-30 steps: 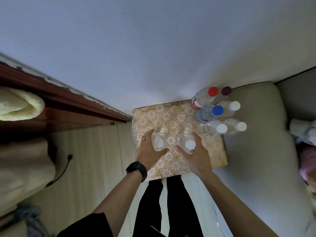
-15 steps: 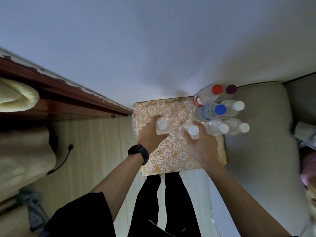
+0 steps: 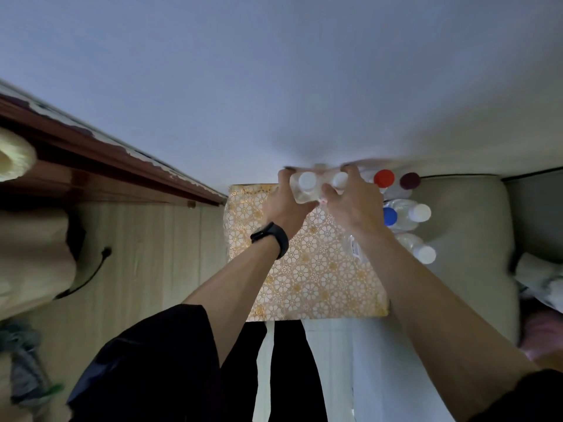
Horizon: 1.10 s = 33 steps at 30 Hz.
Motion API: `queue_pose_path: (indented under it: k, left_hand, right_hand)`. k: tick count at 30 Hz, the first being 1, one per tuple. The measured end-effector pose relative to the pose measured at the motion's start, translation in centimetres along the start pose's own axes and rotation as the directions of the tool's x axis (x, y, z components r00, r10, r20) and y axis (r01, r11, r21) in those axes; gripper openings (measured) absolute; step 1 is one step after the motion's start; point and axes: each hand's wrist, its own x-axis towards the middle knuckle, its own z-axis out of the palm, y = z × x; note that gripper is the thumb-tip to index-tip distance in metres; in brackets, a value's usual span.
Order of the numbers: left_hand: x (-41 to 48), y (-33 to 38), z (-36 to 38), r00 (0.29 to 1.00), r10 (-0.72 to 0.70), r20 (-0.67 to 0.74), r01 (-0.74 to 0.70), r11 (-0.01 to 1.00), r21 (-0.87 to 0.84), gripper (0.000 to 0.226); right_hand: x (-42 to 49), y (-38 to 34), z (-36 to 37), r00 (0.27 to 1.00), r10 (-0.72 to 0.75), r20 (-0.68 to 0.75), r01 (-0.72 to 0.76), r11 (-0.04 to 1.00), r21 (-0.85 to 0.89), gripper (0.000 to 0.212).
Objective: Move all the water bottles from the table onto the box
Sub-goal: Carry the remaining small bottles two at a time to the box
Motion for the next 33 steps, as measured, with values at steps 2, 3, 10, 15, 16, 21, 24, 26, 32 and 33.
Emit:
queue_pose_path:
  k: [2, 3, 10, 15, 16, 21, 24, 26, 32, 33]
  left_hand:
    - [-0.1, 0.1, 0.4, 1.000, -0.007, -0.030, 0.006, 0.999, -0.045, 0.067]
    - [-0.1, 0.1, 0.6, 0.999, -0.015, -0.047, 0.012, 0.997, -0.074, 0.067]
    - [-0.8, 0.5, 2.0, 0.988, -0.103, -0.119, 0.079, 0.979, -0.189, 0.081]
    - [-0.8, 0.5, 1.1, 0.992, -0.083, -0.094, 0.056, 0.964, -0.259, 0.075]
    - [-0.6, 0.2, 0.6, 0.997, -0.056, -0.062, 0.040, 0.971, -0.235, 0.068]
    - [-0.1, -0.7, -0.8, 1.000, -0.030, -0.009, 0.027, 0.982, -0.188, 0.058]
    - [-0.1, -1.3, -1.0, 1.000, 0.018, -0.010, -0.019, 0.995, -0.103, 0.057]
    - [-0.1, -1.7, -1.3, 0.998, 0.062, 0.022, -0.063, 0.998, 0.023, 0.057]
    - [-0.8, -1.6, -2.3, 0.979, 0.163, 0.125, -0.199, 0.905, 0.376, 0.070]
    - [-1.4, -1.4, -2.7, 0.980, 0.156, 0.120, -0.188, 0.921, 0.342, 0.071]
  right_hand:
    - [0.3, 0.0, -0.3, 1.000, -0.021, -0.001, 0.021, 0.998, -0.060, 0.052]
    - [0.4, 0.1, -0.5, 0.999, -0.037, -0.002, 0.036, 0.996, -0.087, 0.053]
    - [0.1, 0.2, -0.8, 0.995, -0.087, -0.048, 0.074, 0.974, -0.214, 0.051]
    - [0.1, 0.2, -1.0, 0.996, -0.075, -0.042, 0.063, 0.972, -0.228, 0.051]
    - [0.1, 0.2, -0.9, 0.996, -0.077, -0.046, 0.066, 0.974, -0.217, 0.053]
    - [0.2, 0.1, -0.7, 0.996, -0.074, -0.046, 0.064, 0.981, -0.181, 0.057]
    - [0.1, 0.2, -0.7, 0.994, -0.096, -0.057, 0.084, 0.980, -0.182, 0.056]
    - [0.0, 0.3, -0.9, 0.993, -0.109, -0.042, 0.098, 0.974, -0.205, 0.056]
    - [-1.9, 0.0, -1.1, 0.998, -0.061, -0.013, 0.058, 0.989, -0.138, 0.065]
    - [-2.9, -0.1, -0.9, 0.998, -0.052, -0.027, 0.049, 0.994, -0.100, 0.068]
